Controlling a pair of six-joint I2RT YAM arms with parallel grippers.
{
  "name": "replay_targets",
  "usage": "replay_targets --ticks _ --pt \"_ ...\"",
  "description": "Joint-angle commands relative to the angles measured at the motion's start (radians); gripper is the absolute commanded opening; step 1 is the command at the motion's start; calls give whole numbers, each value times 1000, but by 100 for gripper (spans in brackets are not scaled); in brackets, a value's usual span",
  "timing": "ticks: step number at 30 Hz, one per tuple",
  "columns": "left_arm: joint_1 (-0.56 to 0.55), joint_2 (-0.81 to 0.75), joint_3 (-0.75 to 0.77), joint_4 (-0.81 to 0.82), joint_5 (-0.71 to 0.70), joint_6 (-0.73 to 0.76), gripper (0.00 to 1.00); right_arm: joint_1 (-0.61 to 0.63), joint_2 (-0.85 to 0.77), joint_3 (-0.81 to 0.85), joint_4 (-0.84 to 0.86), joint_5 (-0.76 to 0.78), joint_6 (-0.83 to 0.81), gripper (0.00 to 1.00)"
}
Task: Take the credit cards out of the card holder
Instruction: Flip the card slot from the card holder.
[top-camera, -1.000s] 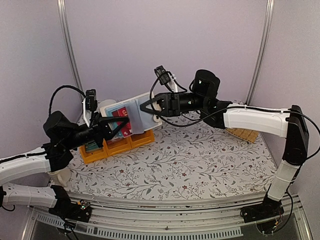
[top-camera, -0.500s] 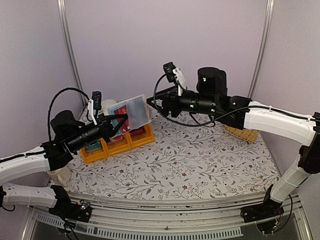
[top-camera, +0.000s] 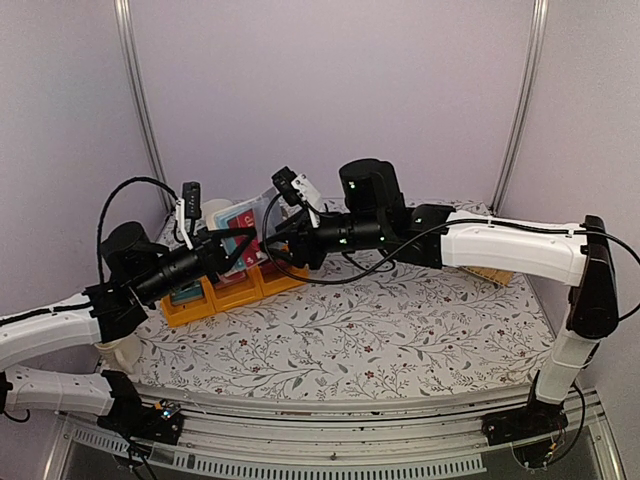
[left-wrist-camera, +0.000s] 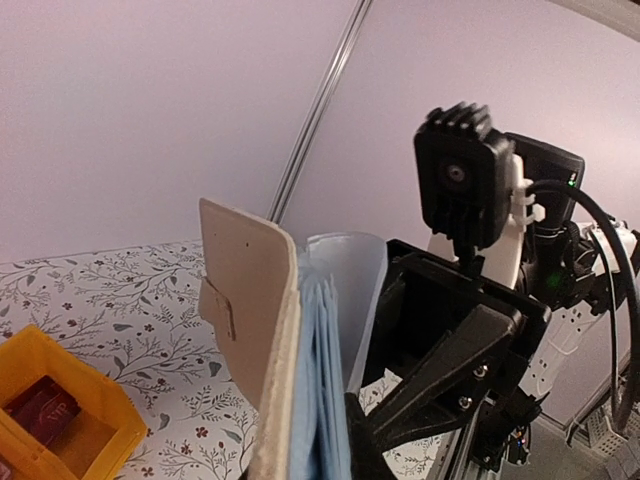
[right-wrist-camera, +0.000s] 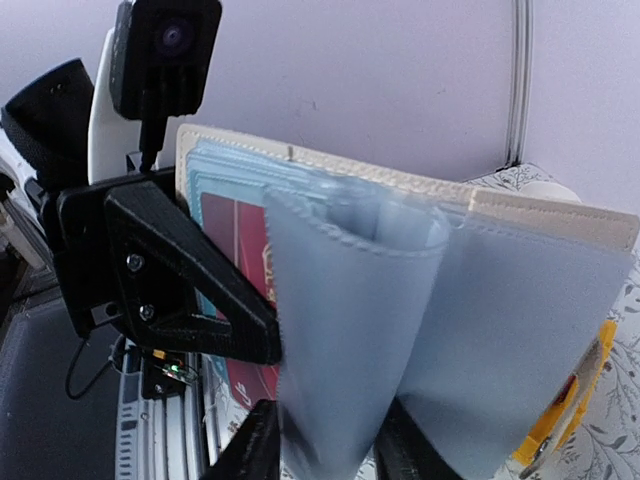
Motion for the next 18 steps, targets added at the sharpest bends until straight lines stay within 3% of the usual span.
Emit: replay_targets --ticks 1,3,8,11,12,15,18 --pt "-7 -5 -19 116 84 -61 0 -3 -17 10 6 -3 8 19" --pt "-7 3 -20 129 108 -75 0 -4 -21 7 6 1 12 4" --pt "9 -1 -40 151 138 -130 0 -57 -66 -54 56 -132 65 2" --pt "13 -11 -58 158 152 -145 0 -139 -117 -157 205 -303 170 2" --pt "15 -14 -60 160 156 -149 0 -158 -124 -179 227 -348 200 3" --pt "16 -10 -64 163 161 -159 0 -186 -138 -196 234 -383 246 33" --pt "17 -9 -54 121 124 -169 0 -239 -188 -242 245 -349 276 42"
